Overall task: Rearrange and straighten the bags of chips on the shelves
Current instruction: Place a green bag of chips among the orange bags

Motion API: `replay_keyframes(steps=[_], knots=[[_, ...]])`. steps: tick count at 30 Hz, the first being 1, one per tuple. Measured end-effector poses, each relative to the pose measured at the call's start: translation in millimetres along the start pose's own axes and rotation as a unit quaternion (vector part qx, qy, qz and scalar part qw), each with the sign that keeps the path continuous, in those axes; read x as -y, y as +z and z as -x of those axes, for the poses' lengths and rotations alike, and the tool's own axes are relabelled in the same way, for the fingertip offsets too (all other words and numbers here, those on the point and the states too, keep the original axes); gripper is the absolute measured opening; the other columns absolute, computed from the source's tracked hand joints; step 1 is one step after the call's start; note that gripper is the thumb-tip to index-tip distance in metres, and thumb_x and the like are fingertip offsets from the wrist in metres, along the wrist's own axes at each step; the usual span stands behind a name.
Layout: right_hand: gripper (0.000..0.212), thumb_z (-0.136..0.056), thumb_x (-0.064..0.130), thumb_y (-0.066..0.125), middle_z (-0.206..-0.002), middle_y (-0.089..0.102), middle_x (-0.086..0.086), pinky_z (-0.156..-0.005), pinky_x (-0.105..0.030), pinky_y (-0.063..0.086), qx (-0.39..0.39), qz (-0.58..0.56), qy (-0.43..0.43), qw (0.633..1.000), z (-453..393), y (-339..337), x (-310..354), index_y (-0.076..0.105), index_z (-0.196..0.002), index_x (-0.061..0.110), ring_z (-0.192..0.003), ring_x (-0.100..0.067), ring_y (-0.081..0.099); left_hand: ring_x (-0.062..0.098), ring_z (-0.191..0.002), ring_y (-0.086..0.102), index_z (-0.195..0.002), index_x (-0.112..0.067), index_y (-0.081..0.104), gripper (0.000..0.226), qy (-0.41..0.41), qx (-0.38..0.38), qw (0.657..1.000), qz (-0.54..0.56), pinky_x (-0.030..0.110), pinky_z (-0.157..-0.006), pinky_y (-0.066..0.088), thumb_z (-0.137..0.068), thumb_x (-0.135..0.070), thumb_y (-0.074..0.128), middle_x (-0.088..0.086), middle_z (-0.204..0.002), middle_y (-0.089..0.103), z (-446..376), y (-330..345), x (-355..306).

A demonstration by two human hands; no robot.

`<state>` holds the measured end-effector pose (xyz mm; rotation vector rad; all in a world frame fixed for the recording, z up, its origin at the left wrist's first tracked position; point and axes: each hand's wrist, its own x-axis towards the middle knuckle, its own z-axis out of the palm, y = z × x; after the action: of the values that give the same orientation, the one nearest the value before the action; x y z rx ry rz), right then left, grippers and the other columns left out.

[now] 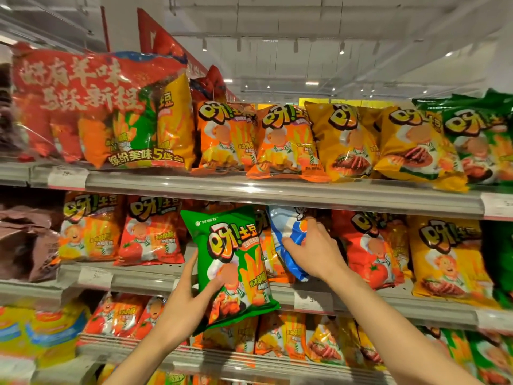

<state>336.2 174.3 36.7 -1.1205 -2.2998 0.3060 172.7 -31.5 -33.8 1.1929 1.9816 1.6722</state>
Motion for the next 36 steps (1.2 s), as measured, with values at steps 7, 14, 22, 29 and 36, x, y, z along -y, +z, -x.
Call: replay_keyframes(steps=[7, 14, 22, 29, 36], knots=[[0.071, -0.091, 0.053, 0.049, -0.132, 0.048, -0.01, -0.078, -0.039, 0.051, -0.017, 0.107, -0.073, 0.991, 47, -20, 2, 0.026, -0.147, 0.016, -0.109, -0.031, 0.059, 0.012, -0.122, 0.053, -0.144, -0.065, 0.013, 0.081, 0.006, -0.016, 0.999, -0.044, 0.038, -0.096, 0.044, -0.077, -0.078, 0.057, -0.027, -0.141, 0.042, 4, -13, 18], [0.075, -0.089, 0.053, 0.051, -0.132, 0.05, -0.007, -0.079, -0.039, 0.05, -0.071, 0.212, -0.074, 0.972, 86, -47, -34, 0.027, -0.15, 0.016, -0.11, -0.028, 0.059, -0.014, -0.104, 0.047, -0.136, -0.062, 0.023, 0.064, 0.048, -0.006, 0.999, -0.012, 0.021, -0.087, 0.038, -0.088, -0.048, 0.063, -0.051, -0.112, 0.038, 0, 22, 0], [0.079, -0.08, 0.046, 0.064, -0.12, 0.058, -0.017, -0.079, -0.047, 0.053, -0.137, 0.287, 0.01, 0.948, 102, -72, -93, 0.04, -0.144, 0.006, -0.102, -0.038, 0.06, -0.014, -0.113, 0.053, -0.144, -0.057, 0.02, 0.07, 0.096, 0.048, 0.994, -0.017, 0.017, -0.093, 0.044, -0.089, -0.053, 0.063, -0.051, -0.118, 0.046, -18, 82, -21], [0.077, -0.082, 0.045, 0.063, -0.118, 0.059, -0.018, -0.078, -0.047, 0.055, -0.144, 0.255, 0.045, 0.955, 106, -79, -129, 0.04, -0.144, 0.005, -0.103, -0.036, 0.062, 0.0, -0.135, 0.033, -0.15, -0.041, 0.024, 0.068, 0.152, 0.028, 0.987, -0.054, 0.025, -0.108, 0.031, -0.093, -0.052, 0.058, -0.028, -0.148, 0.033, -42, 136, -47], [0.075, -0.082, 0.044, 0.066, -0.116, 0.06, -0.015, -0.072, -0.042, 0.055, -0.151, 0.23, 0.049, 0.96, 107, -83, -149, 0.043, -0.141, 0.005, -0.099, -0.032, 0.063, 0.024, -0.138, 0.042, -0.157, -0.022, 0.017, 0.084, 0.155, -0.036, 0.965, -0.206, 0.041, -0.102, 0.042, -0.092, -0.07, 0.04, 0.005, -0.154, 0.039, -61, 166, -54]])
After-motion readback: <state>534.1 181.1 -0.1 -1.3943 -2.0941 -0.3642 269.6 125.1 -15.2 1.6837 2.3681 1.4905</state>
